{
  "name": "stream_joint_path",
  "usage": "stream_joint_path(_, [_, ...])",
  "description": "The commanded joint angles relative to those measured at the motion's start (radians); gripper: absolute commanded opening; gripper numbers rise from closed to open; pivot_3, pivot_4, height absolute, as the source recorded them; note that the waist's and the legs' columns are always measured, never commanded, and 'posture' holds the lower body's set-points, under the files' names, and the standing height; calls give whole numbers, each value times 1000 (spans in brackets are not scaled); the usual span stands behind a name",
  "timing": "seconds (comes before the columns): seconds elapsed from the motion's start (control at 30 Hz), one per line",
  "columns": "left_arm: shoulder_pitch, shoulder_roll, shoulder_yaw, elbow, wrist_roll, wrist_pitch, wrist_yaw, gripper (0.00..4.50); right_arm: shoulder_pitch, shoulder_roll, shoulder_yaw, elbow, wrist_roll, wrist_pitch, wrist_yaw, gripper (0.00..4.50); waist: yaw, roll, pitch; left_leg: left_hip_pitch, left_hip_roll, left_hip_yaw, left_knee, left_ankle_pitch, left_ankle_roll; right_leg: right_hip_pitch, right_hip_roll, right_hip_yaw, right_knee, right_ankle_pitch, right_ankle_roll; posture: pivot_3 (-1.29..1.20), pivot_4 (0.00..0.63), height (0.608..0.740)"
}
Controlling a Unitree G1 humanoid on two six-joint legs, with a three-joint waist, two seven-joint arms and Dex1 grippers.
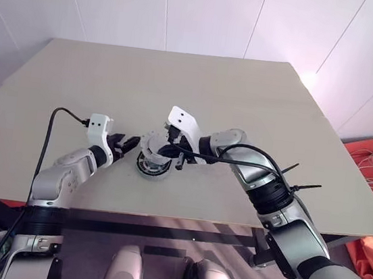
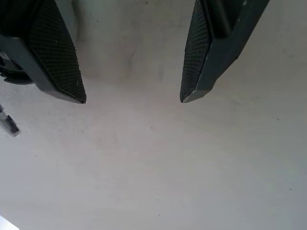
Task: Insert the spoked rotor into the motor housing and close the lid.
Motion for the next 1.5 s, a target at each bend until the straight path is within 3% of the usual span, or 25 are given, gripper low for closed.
stream_joint_path(0.03, [-9,16,21,-39,-13,1,-2,3314,18,24,-18,37,38,28,-3,20,0,0,0,0,0,0,0,0,0,0,0,0,0,0,0,0,0,740])
stream_joint_path(0.33, [-8,24,29,-44,-14,8,-1,3314,47,42,-16,66,34,28,-37,20,0,0,0,5,0,0,-1,0,0,8,0,0,-1,0,1,0,0,740])
stream_joint_path(0.6, [-17,19,27,-31,-11,-1,-1,3314,31,-54,-46,-30,55,3,-5,20,2,0,0,9,0,0,-3,-1,1,14,0,-1,-9,1,3,0,0,740])
stream_joint_path(0.77, [-31,18,22,-9,-7,-11,-8,3314,-18,-83,-131,-94,97,-27,-12,20,1,0,0,7,0,0,-4,0,0,12,0,-1,-9,1,2,0,0,740])
stream_joint_path(0.97, [-51,18,13,15,0,-21,-18,3314,-83,29,-178,116,63,-220,-105,20,-1,0,0,6,0,0,-6,0,0,12,1,-1,-9,1,2,0,0,740])
stream_joint_path(1.27, [-49,23,20,1,-1,-21,-14,3314,-173,169,-165,487,30,-372,-99,20,-2,0,0,5,0,0,-6,0,0,10,0,-1,-10,4,-4,0,0,740])
stream_joint_path(1.5, [-17,32,45,-29,-6,-18,-1,3314,-81,135,-81,412,7,-267,7,20,0,0,0,2,0,0,-5,0,0,7,0,-1,-10,5,-5,0,0,740])
